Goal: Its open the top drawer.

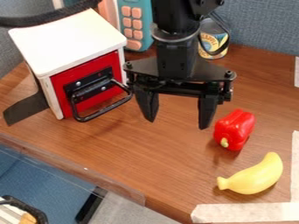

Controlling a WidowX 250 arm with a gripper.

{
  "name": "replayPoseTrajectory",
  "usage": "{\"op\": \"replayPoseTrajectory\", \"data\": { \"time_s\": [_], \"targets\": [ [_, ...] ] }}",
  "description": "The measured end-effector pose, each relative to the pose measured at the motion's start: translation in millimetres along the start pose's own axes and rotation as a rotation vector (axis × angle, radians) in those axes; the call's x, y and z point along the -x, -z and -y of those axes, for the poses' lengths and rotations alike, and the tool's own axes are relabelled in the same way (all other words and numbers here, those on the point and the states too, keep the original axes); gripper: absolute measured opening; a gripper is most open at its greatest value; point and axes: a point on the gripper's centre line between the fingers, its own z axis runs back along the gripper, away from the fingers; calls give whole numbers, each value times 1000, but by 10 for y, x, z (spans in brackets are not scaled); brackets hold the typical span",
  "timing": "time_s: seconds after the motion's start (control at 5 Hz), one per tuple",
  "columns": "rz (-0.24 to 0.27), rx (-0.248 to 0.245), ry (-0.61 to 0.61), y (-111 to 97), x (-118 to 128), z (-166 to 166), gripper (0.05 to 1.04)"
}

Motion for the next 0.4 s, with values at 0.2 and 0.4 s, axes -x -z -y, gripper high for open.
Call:
{"op": "replayPoseTrajectory", "data": {
  "time_s": [0.2,0.4],
  "targets": [
    [-20,-11,3,52,25,-14,1000],
    [-47,-65,32,162,-24,-130,1000]
  ]
}}
